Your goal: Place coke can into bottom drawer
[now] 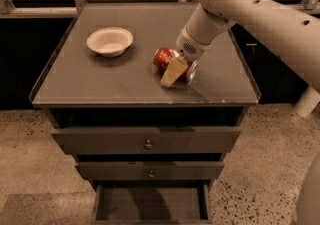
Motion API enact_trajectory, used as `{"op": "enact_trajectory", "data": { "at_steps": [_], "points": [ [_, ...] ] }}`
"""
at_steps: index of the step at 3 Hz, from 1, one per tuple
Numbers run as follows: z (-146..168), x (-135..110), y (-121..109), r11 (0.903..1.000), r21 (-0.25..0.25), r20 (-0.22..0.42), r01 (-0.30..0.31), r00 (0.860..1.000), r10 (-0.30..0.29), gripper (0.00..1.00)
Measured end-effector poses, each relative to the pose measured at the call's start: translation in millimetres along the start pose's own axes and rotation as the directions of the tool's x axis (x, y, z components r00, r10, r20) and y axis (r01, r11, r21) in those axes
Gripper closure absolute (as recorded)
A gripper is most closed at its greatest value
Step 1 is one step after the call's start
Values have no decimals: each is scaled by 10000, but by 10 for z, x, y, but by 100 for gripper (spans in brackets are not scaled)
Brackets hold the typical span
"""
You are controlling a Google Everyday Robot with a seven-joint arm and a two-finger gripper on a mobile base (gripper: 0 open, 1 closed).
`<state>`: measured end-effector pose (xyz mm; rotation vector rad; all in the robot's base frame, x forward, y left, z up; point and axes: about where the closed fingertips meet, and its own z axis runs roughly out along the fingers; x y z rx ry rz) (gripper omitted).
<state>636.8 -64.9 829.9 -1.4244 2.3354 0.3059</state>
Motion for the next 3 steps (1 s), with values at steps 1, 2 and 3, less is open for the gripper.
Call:
{"op": "enact_trajectory", "data": {
  "at_steps": [1,2,3],
  "points": [
    [-238,85,309,9985,-342,426,-428,9981,442,100],
    [-646,133,760,9957,-291,744,-884,9931,904,100],
    [-981,150,1174,9928,-66,1254,-1193,9849,1192,100]
  ]
}}
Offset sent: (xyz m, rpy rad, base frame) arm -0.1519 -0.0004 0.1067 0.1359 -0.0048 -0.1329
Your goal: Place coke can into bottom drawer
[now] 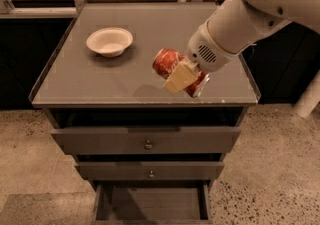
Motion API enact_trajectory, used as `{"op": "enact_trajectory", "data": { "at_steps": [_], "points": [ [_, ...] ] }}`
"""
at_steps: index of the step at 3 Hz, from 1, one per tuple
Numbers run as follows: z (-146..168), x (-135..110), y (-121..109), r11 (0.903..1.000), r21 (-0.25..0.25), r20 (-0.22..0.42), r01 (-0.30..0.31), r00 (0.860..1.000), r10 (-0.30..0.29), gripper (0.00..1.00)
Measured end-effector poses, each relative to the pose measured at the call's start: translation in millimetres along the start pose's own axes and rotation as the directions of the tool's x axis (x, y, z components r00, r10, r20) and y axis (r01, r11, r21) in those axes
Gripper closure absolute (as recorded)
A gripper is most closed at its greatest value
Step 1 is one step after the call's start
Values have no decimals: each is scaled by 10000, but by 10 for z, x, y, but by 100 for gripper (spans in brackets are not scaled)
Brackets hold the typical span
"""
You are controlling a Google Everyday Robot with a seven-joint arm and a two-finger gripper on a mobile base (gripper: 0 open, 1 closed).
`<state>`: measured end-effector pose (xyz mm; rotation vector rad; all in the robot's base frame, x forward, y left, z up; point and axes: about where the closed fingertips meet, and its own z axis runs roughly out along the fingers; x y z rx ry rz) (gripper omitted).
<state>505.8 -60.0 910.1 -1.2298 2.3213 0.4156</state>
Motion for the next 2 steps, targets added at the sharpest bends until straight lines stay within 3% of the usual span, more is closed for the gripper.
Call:
{"op": "enact_trajectory", "data": {
  "at_steps": [1,2],
  "points": [
    [1,0,0,10000,-2,-1,1,10000,-1,100],
    [127,106,134,9989,-413,-257,-221,9994,211,100]
  ]
}}
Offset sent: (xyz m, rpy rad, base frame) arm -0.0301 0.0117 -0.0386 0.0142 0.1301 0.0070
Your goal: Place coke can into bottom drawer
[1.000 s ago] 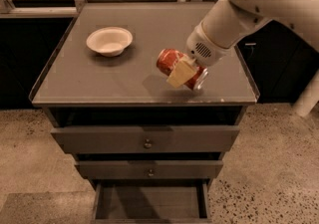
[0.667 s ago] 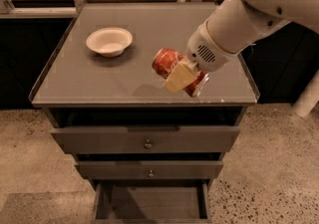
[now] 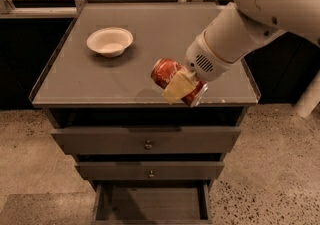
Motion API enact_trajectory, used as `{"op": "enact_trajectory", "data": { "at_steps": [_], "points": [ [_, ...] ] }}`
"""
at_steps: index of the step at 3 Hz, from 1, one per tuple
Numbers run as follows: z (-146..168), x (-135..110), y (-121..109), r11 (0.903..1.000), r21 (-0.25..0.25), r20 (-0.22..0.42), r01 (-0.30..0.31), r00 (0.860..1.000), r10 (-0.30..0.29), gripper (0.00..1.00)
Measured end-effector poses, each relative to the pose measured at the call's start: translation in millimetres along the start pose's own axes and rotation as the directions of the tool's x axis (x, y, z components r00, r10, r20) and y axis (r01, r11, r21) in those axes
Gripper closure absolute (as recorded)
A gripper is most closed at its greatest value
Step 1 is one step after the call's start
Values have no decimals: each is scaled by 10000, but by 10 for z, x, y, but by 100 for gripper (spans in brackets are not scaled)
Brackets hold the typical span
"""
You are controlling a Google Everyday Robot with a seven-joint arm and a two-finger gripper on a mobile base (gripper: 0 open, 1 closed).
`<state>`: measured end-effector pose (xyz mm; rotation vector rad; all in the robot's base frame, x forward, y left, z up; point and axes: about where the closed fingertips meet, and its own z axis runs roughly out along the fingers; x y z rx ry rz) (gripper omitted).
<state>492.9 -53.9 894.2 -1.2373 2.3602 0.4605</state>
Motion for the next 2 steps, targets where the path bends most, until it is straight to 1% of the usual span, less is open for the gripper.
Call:
{"op": "enact_trajectory", "data": {
  "at_steps": [1,2],
  "points": [
    [-41,268,240,9971,327,190,-691,9975,685,100],
    [-86,784,355,9808,1075,755,-1630,9850,1554,100]
  ]
}}
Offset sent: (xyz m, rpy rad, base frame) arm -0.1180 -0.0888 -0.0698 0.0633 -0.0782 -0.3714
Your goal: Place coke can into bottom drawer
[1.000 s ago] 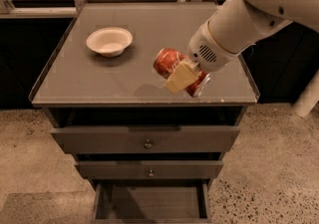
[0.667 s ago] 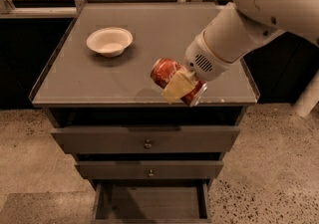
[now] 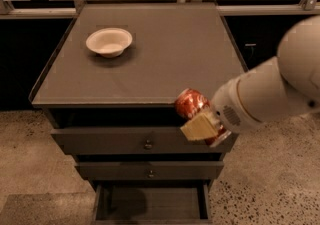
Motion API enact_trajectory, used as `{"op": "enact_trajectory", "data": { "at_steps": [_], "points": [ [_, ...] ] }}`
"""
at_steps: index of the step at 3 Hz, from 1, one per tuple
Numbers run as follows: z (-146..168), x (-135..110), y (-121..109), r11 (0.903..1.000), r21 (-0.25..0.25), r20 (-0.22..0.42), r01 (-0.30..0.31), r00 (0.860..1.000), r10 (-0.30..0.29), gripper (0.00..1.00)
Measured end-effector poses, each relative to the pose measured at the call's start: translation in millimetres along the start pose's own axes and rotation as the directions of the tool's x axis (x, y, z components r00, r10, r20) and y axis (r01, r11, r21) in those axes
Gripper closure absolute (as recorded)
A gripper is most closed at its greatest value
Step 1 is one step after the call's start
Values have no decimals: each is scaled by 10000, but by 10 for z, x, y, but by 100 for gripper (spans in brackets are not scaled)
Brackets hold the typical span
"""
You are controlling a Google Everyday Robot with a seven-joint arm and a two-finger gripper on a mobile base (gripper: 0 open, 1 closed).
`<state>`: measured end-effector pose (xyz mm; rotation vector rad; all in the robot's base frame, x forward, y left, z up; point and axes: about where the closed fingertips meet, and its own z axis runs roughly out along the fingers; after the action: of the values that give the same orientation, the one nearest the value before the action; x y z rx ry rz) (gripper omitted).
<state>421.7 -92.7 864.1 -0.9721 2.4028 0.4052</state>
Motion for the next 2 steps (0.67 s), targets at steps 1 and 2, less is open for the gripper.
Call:
{"op": "enact_trajectory", "data": {
  "at_steps": [1,2],
  "points": [
    [76,583,-138,9910,383,244,-1281,9916,1273,100],
    [269,1108,-305,9706,-24,506,-2408,9693,2406,100]
  ]
}}
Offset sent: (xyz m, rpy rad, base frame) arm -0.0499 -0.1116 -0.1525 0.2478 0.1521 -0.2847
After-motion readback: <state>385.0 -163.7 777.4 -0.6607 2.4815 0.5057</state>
